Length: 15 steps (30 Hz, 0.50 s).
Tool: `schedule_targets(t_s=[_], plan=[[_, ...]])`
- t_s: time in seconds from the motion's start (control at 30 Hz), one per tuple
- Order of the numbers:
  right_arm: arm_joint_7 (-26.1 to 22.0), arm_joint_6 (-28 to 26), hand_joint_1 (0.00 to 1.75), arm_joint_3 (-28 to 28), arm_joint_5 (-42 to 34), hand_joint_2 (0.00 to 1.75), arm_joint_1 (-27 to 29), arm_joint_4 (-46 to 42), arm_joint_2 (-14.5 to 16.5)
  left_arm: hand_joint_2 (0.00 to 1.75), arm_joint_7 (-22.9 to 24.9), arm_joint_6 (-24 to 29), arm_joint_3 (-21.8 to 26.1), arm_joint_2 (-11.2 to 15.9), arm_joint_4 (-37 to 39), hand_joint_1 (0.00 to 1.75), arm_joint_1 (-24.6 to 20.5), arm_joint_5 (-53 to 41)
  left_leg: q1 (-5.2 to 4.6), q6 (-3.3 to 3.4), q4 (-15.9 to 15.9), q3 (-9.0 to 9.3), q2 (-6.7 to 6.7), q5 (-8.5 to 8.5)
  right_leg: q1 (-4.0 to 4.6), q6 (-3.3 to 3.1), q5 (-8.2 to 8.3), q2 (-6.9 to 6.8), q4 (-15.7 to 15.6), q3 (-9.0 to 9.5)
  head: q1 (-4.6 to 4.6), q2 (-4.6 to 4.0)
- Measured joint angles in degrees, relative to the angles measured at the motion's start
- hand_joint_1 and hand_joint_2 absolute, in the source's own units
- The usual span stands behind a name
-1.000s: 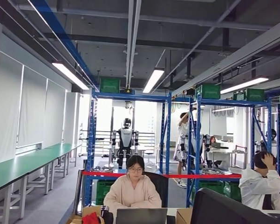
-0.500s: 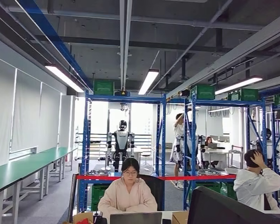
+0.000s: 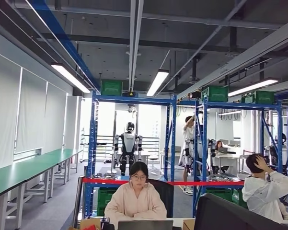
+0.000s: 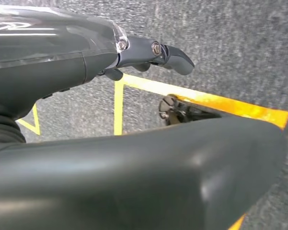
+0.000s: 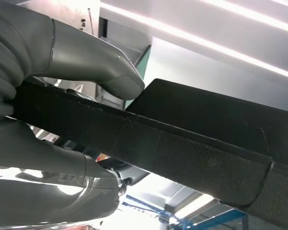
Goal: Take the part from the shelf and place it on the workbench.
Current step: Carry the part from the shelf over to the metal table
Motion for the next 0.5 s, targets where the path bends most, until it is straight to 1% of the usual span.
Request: schedule_targets(t_s=[0.07,0.13,0.17,0.2,0.23,0.27,0.3,0.33,0.37,0.4,0.43,0.47,0.5], plan=[[-0.1,0.0,1.75,0.0,0.0,1.75,0.0,0.0,0.0,1.75,0.0,0.0,0.0,0.0,0.0,0.0,-0.1,0.0,-0.06,-0.64,-0.3,0.13,0.01,-0.19,0.31,-0.68,-0.55,0.04,-1.3,0.55,-0.02,0.02],[-0.2,0.1,1.75,0.0,-0.1,1.75,0.0,-0.1,0.0,1.75,0.0,0.0,0.0,-0.1,0.0,0.0,-0.1,0.0,-0.07,-1.3,-0.3,0.29,0.1,-0.55,0.09,-1.27,-0.81,0.07,-2.1,1.04,-0.02,0.02],[-0.2,0.2,1.75,-0.1,-0.1,1.75,-0.1,-0.1,0.0,1.75,-0.1,-0.1,0.0,-0.1,0.0,0.0,-0.2,0.0,-0.09,-1.52,0.6,-0.02,0.14,-1.16,-0.05,-1.57,-0.82,0.02,-2.5,1.37,-0.01,0.01],[-0.2,0.2,1.75,-0.1,-0.1,1.75,-0.2,-0.1,0.0,1.75,-0.1,-0.1,0.0,-0.1,0.0,0.0,-0.2,0.0,-0.1,-1.69,2.6,-0.97,0.15,-2.25,-0.2,-1.87,-0.85,-0.07,-2.8,1.74,0.0,0.01],[-0.2,0.3,1.75,-0.1,-0.2,1.75,-0.3,-0.1,0.0,1.75,-0.2,-0.1,0.0,-0.1,0.0,0.0,-0.3,0.0,-0.07,-1.79,5.8,-2.65,0.16,-3.69,-0.2,-2.09,-1.0,-0.16,-2.9,2.0,0.0,0.0],[-0.3,0.3,1.75,-0.2,-0.2,1.75,-0.4,-0.1,0.0,1.75,-0.2,-0.1,0.0,-0.1,0.0,0.0,-0.3,0.0,-0.06,-1.9,9.8,-4.89,0.16,-5.23,-0.17,-2.31,-1.2,-0.24,-2.9,2.21,0.0,-0.01],[-0.3,0.4,1.75,-0.2,-0.2,1.75,-0.3,0.0,0.0,1.75,-0.2,-0.2,0.0,-0.1,0.0,0.0,-0.2,0.0,-0.04,-2.01,13.4,-7.05,0.17,-6.18,-0.13,-2.42,-1.42,-0.25,-2.9,2.45,0.0,-0.01],[-0.3,0.4,1.75,-0.3,-0.3,1.75,-0.3,0.0,0.0,1.75,-0.2,-0.2,0.0,-0.1,0.0,0.0,-0.1,0.0,-0.04,-2.08,15.4,-8.55,0.17,-6.13,-0.09,-2.46,-1.69,-0.22,-2.9,2.77,0.0,-0.01],[-0.3,0.4,1.75,-0.3,-0.3,1.75,-0.3,0.1,0.0,1.75,-0.2,-0.2,0.0,-0.1,0.0,0.0,0.0,0.0,-0.04,-2.07,15.3,-9.01,0.17,-4.83,-0.07,-2.43,-2.01,-0.15,-2.8,3.2,0.0,-0.01],[-0.4,0.5,1.75,-0.4,-0.4,1.75,-0.2,0.1,-0.1,1.75,-0.3,-0.3,0.0,-0.1,0.0,0.0,0.0,0.0,-0.03,-2.0,13.1,-8.45,0.17,-2.61,-0.06,-2.34,-2.37,-0.08,-2.8,3.71,0.0,-0.01],[-0.4,0.6,1.75,-0.6,-0.5,1.75,-0.2,0.1,-0.1,1.75,-0.4,-0.3,0.0,-0.1,0.0,0.0,0.0,0.0,-0.04,-1.84,9.3,-7.13,0.18,0.06,-0.06,-2.18,-2.81,-0.02,-2.8,4.27,0.0,-0.01],[-0.6,0.7,1.75,-0.7,-0.6,1.75,-0.2,0.1,-0.1,1.75,-0.4,-0.3,0.0,-0.1,0.0,0.0,0.0,0.0,-0.13,-1.61,5.8,-5.69,0.2,1.99,0.06,-1.9,-3.28,0.02,-2.7,4.72,0.01,-0.01],[-0.7,0.8,1.75,-0.9,-0.6,1.75,-0.2,0.1,-0.2,1.75,-0.5,-0.4,0.0,-0.1,0.0,0.0,-0.1,-0.1,-0.22,-1.31,3.1,-4.56,0.22,2.94,0.15,-1.59,-3.65,0.05,-2.6,4.97,0.01,-0.01]])
